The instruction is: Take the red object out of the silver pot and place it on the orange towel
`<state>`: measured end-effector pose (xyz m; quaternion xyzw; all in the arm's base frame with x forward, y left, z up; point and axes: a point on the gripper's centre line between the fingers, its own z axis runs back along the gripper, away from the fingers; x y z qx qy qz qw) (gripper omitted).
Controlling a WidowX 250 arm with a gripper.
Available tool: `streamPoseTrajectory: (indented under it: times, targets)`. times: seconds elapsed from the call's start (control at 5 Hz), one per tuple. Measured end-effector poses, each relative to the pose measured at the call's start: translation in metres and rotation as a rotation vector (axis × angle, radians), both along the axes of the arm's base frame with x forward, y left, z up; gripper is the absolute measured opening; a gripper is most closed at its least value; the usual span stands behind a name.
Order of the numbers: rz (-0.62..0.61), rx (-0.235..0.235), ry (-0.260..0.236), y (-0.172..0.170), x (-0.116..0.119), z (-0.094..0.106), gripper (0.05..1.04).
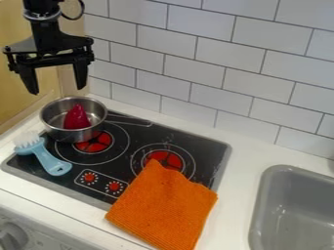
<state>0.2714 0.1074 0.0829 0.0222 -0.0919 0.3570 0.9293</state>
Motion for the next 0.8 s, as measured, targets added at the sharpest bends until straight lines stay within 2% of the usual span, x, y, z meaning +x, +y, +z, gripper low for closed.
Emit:
streamPoseTrajectory:
  times: [0.2, 0.4, 0.8]
  targets:
    - [0.002, -0.024, 0.058, -0.005, -0.013, -0.016, 0.999]
    - [-0.005, -0.035, 0.086, -0.006, -0.013, -0.024, 0.999]
    - [-0.019, -0.044, 0.109, -0.003, 0.004, -0.042, 0.999]
